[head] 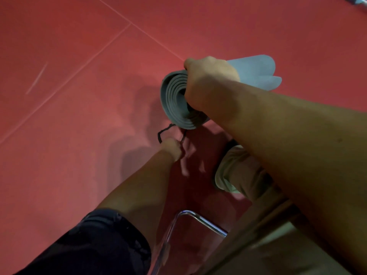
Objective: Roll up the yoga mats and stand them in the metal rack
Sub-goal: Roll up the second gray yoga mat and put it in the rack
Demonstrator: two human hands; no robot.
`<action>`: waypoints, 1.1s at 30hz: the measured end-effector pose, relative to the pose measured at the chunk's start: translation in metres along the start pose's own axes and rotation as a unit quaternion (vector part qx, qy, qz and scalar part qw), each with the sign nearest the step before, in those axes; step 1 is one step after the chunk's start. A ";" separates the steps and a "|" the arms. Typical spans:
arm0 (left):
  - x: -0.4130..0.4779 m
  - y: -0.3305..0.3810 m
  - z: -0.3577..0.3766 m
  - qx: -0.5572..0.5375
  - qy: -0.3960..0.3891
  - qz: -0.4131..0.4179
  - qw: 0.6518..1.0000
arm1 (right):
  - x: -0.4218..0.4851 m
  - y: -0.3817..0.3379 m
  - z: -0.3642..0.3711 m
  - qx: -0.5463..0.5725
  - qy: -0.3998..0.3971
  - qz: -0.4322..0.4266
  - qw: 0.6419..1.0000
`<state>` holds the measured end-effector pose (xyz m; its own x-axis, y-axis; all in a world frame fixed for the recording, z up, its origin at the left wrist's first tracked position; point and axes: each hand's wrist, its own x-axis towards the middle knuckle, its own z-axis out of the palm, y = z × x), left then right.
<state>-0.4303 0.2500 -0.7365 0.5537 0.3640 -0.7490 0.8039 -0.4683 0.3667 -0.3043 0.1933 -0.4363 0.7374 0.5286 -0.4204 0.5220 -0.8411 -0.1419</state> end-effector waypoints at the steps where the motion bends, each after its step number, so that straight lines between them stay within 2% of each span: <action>1: -0.002 0.003 -0.006 -0.058 0.011 -0.017 0.998 | -0.001 0.001 -0.001 0.007 -0.005 0.001 1.000; 5: -0.020 0.027 -0.037 -0.239 0.029 -0.015 0.970 | -0.013 0.013 -0.002 0.009 0.027 0.000 1.000; 7: -0.035 0.046 -0.054 -0.378 0.018 -0.024 0.925 | -0.021 0.024 -0.005 0.006 0.046 0.006 0.999; 9: -0.052 0.066 -0.072 -0.475 -0.031 -0.012 0.879 | -0.029 0.037 -0.012 0.018 0.058 0.015 0.998; 13: -0.101 0.126 -0.106 -0.576 -0.087 0.078 0.809 | -0.048 0.070 -0.036 0.078 0.083 0.069 0.991; 15: -0.129 0.162 -0.120 -0.601 -0.108 0.104 0.785 | -0.059 0.089 -0.050 0.119 0.102 0.099 0.983; 18: -0.171 0.215 -0.133 -0.581 -0.096 0.159 0.792 | -0.078 0.120 -0.077 0.179 0.140 0.128 0.965; 21: -0.220 0.262 -0.143 -0.518 -0.093 0.214 0.823 | -0.105 0.158 -0.106 0.232 0.182 0.152 0.943; 24: -0.260 0.302 -0.147 -0.419 -0.086 0.284 0.858 | -0.134 0.192 -0.127 0.280 0.212 0.178 0.919; 27: -0.295 0.351 -0.137 -0.278 -0.051 0.363 0.888 | -0.176 0.230 -0.146 0.366 0.223 0.231 0.874; 30: -0.316 0.399 -0.124 -0.180 -0.037 0.444 0.877 | -0.214 0.265 -0.158 0.409 0.224 0.250 0.848; 33: -0.336 0.438 -0.108 -0.102 -0.042 0.484 0.868 | -0.252 0.296 -0.160 0.428 0.230 0.257 0.835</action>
<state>-0.2406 0.0097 -0.2646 0.9804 -0.1843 -0.0694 -0.0033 -0.3675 0.9300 -0.2669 -0.1705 -0.2292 0.9595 -0.1054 -0.2614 -0.2665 -0.6409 -0.7199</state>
